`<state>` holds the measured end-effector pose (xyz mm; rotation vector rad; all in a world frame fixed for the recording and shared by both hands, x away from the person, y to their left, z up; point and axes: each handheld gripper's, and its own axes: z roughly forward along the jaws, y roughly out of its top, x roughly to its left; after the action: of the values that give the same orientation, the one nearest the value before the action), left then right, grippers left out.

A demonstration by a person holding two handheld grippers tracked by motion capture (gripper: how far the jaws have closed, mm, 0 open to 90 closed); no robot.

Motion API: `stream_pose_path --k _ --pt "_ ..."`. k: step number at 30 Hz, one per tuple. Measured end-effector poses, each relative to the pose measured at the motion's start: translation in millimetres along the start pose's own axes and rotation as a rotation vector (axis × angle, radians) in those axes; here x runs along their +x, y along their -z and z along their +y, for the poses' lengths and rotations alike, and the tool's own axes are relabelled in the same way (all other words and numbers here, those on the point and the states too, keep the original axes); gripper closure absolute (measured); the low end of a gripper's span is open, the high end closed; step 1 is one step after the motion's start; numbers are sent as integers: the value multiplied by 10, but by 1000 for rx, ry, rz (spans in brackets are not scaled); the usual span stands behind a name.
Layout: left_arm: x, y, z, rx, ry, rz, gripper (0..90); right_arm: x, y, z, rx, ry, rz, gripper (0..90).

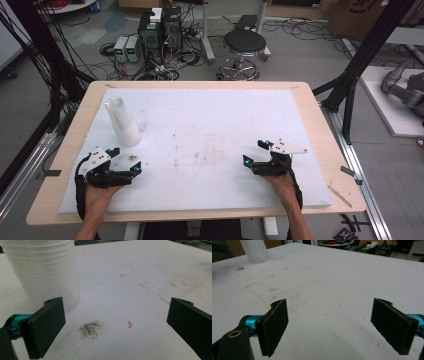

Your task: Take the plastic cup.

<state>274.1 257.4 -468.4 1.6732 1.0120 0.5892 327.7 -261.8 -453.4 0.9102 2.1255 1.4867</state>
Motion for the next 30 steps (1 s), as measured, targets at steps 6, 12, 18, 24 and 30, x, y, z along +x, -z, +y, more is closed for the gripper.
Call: stream_pose_path --k 6,12,18,24,30 --pt "1 8 -3 -7 -2 -1 19 1 1 0 1 -3 2 144" --pt "-2 16 -7 -17 -4 -1 19 -14 -7 2 7 -13 12 144" --pt "0 18 -9 -22 -3 -8 18 -11 -6 2 6 -8 9 144" --pt "16 32 -13 -36 9 -16 18 -11 -13 4 10 -8 9 145" --pt "54 100 21 -72 29 -17 18 -21 -12 3 8 -10 8 145"
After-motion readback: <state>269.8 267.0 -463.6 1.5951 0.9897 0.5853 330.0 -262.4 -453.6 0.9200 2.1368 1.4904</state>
